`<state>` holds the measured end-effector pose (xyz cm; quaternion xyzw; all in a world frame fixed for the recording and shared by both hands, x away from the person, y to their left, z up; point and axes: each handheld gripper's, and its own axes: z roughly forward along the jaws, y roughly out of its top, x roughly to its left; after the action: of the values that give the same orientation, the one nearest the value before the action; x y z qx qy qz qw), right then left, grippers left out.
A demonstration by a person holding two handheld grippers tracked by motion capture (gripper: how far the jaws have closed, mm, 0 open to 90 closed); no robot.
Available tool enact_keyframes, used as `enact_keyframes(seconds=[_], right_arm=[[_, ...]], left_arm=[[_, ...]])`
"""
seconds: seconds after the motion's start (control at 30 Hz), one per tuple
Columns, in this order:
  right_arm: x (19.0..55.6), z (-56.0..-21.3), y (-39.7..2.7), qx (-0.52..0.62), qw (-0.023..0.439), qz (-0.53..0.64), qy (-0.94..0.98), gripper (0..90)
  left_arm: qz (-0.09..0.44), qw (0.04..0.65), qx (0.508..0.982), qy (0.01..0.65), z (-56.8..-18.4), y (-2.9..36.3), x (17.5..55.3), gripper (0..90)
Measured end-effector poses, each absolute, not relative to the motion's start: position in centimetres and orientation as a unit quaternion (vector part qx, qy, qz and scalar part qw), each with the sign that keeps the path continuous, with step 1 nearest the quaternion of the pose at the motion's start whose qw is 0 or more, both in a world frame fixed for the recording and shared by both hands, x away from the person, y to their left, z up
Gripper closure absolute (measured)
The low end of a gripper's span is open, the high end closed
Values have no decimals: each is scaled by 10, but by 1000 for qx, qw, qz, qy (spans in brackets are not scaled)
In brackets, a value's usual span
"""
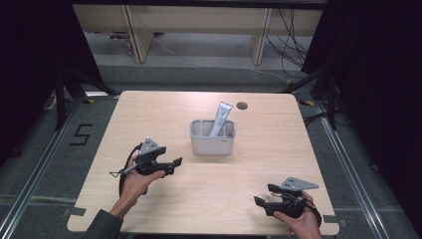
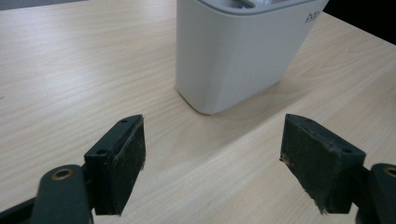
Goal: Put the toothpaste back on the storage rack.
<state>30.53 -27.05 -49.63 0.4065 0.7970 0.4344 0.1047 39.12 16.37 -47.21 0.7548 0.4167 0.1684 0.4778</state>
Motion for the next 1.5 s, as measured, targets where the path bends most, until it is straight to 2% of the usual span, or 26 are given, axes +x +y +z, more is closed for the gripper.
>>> enact_keyframes(seconds=[0.23,0.27,0.43,0.8,1.07,1.1,1.37,1.5], right_arm=[[303,-495,-267,421,92,427,795,266],[305,-497,-268,409,104,431,798,266],[305,-498,-267,410,107,426,799,266],[303,-497,-264,413,95,429,798,266],[305,-496,-265,399,107,428,804,263],[303,-497,-263,408,96,431,799,262],[303,-497,-260,411,88,429,800,243],[305,-498,-261,395,103,425,807,232]], left_arm=[[169,468,765,408,-483,172,372,218],[171,465,766,409,-483,174,370,218],[172,462,770,405,-488,182,360,216],[162,462,777,397,-492,188,340,206],[156,455,786,388,-500,191,326,196],[156,452,788,388,-501,192,324,195],[148,443,798,380,-505,193,314,184],[149,441,801,375,-506,193,311,173]])
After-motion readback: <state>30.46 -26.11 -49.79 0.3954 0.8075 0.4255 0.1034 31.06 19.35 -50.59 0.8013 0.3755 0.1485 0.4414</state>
